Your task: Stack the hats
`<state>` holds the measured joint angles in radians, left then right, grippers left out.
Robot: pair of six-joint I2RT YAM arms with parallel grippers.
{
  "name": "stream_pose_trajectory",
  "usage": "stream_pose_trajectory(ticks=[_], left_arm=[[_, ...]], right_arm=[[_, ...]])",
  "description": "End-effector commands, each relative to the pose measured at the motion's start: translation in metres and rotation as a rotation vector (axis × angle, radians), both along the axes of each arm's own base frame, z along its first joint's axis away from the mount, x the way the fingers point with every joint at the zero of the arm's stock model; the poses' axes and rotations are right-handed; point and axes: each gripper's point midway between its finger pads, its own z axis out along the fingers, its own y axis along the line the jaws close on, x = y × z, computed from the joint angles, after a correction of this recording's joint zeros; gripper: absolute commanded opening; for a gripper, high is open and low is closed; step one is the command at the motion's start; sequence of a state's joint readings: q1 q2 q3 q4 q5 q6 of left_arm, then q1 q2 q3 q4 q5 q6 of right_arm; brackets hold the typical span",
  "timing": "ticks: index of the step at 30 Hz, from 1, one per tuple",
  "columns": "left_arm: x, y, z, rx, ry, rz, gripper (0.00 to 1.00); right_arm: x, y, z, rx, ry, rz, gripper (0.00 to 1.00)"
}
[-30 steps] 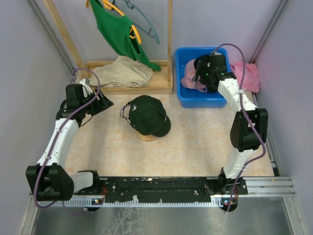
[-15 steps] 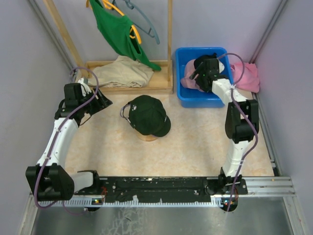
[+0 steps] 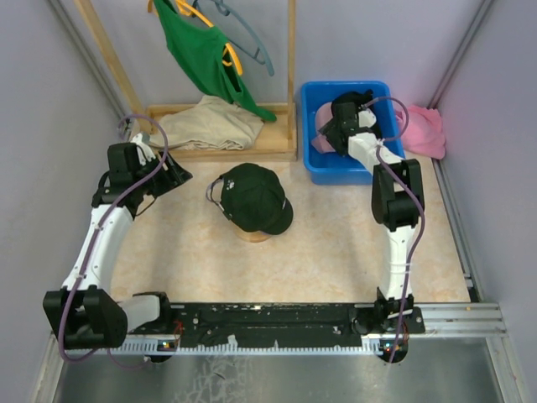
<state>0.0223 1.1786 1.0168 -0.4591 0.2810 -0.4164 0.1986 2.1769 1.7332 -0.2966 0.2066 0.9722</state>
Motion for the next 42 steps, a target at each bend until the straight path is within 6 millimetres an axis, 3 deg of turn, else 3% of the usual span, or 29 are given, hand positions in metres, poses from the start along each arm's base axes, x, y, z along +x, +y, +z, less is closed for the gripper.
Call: stream_pose_trajectory(ticks=[1,5,6,9,12,19,24,31,35,42], left_arm=[[-0.003,0.0,0.015,0.008,-0.04,-0.015,0.7],[-0.004,-0.001,0.014,0.005,-0.037,-0.023,0.7],[-0.004,-0.001,0.015,0.004,-0.038,-0.023,0.7],[-0.004,-0.002,0.019,0.001,-0.05,-0.028,0.69],[-0.005,-0.002,0.028,0.003,-0.068,-0.032,0.69],[-0.009,-0.004,0.066,0.01,-0.15,-0.045,0.69],[-0.018,-0.013,0.098,-0.001,-0.241,-0.109,0.69],[-0.05,-0.043,0.158,-0.049,-0.457,-0.297,0.71],[-0.065,-0.059,0.179,-0.089,-0.534,-0.407,0.76],[-0.081,-0.085,0.208,-0.216,-0.629,-0.582,0.78]], right_arm=[[0.03,-0.014,0.041,-0.031,-0.149,-0.095,0.6],[0.028,-0.019,0.047,-0.069,-0.174,-0.088,0.09],[0.028,-0.019,0.049,-0.075,-0.178,-0.072,0.0],[0.026,-0.013,0.064,-0.07,-0.202,-0.002,0.0],[0.018,0.002,0.093,-0.031,-0.253,0.102,0.0],[-0.024,0.031,0.17,0.092,-0.389,0.278,0.0],[-0.05,0.029,0.22,0.122,-0.487,0.313,0.0],[-0.081,0.019,0.275,0.171,-0.6,0.345,0.0],[-0.099,0.021,0.295,0.19,-0.636,0.379,0.0],[-0.152,0.031,0.349,0.237,-0.715,0.477,0.0]])
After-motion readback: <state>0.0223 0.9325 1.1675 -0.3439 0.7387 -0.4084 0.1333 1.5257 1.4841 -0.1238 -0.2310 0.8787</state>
